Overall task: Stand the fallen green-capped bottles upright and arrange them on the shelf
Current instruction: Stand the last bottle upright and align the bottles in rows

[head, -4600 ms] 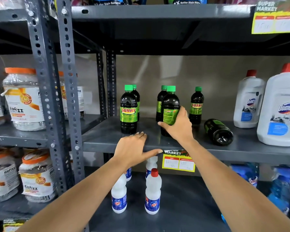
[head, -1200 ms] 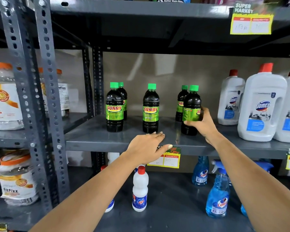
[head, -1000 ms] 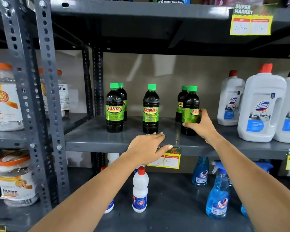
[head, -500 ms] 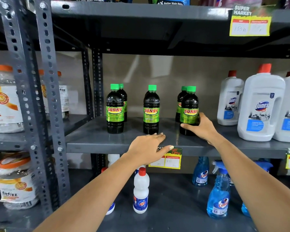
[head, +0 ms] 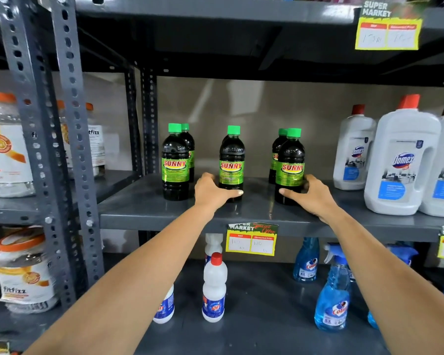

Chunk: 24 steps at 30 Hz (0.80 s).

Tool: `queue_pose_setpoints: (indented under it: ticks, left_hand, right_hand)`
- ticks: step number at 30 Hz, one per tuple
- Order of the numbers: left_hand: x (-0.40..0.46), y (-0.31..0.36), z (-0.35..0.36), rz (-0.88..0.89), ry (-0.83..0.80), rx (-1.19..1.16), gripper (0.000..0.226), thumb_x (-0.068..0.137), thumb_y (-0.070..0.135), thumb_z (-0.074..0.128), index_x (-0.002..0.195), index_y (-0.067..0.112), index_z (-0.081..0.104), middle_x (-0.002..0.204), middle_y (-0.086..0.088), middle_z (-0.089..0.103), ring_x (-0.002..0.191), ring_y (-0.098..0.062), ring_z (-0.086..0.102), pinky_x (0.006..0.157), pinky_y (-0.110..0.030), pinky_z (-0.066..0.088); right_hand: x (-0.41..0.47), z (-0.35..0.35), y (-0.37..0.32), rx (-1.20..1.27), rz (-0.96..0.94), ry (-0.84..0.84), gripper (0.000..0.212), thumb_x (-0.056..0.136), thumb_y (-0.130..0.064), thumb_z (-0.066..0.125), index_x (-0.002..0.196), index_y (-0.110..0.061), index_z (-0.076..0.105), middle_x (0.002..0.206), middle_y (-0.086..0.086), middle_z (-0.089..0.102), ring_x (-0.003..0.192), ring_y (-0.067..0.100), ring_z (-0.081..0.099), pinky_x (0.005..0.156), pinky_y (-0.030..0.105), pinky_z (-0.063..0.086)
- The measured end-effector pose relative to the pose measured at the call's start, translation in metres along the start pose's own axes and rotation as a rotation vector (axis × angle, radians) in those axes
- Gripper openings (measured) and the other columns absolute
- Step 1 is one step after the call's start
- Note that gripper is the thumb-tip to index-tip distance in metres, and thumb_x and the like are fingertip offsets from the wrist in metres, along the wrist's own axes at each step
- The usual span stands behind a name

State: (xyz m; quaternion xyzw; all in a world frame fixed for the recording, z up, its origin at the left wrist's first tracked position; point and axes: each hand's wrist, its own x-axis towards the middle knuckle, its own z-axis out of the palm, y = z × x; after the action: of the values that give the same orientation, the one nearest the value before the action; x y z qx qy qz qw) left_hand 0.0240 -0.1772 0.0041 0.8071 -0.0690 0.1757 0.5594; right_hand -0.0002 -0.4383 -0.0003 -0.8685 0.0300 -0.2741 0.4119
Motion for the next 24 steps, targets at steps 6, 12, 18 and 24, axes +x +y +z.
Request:
queue_pose_setpoints:
  ticks: [6,12,18,24]
  left_hand:
    - [0.016,0.001,0.008,0.0,-0.096,0.087,0.054,0.062,0.036,0.092,0.107,0.013,0.071,0.105,-0.008,0.07,0.099,-0.023,0.062,0.088,-0.035,0.051]
    - [-0.002,0.002,0.005,0.1,-0.064,0.153,0.055,0.059,0.043,0.092,0.101,0.014,0.072,0.096,-0.006,0.071,0.09,-0.02,0.064,0.078,-0.031,0.051]
    - [-0.019,0.002,-0.001,0.154,-0.031,0.173,0.055,0.059,0.046,0.091,0.101,0.015,0.072,0.094,-0.005,0.072,0.081,-0.016,0.063,0.072,-0.03,0.051]
    - [-0.024,0.001,-0.003,0.183,-0.002,0.165,0.05,0.059,0.047,0.091,0.095,0.016,0.073,0.089,-0.004,0.073,0.076,-0.013,0.061,0.067,-0.027,0.049]
  right_hand:
    - [0.0,-0.001,-0.002,-0.012,-0.004,0.005,0.071,0.068,-0.048,0.081,0.124,-0.014,0.054,0.12,0.005,0.065,0.103,0.017,0.057,0.082,0.028,0.042]
    - [-0.014,-0.011,-0.002,-0.004,-0.016,0.022,0.071,0.065,-0.05,0.082,0.123,-0.016,0.058,0.112,-0.002,0.065,0.096,0.011,0.056,0.077,0.023,0.04]
    - [-0.027,-0.015,-0.004,-0.007,-0.021,0.054,0.07,0.06,-0.055,0.082,0.118,-0.021,0.062,0.104,-0.006,0.066,0.093,0.01,0.059,0.074,0.023,0.042]
    - [-0.032,-0.016,-0.005,-0.002,-0.002,0.095,0.073,0.056,-0.058,0.083,0.115,-0.021,0.059,0.095,-0.014,0.064,0.085,-0.005,0.055,0.062,0.015,0.039]
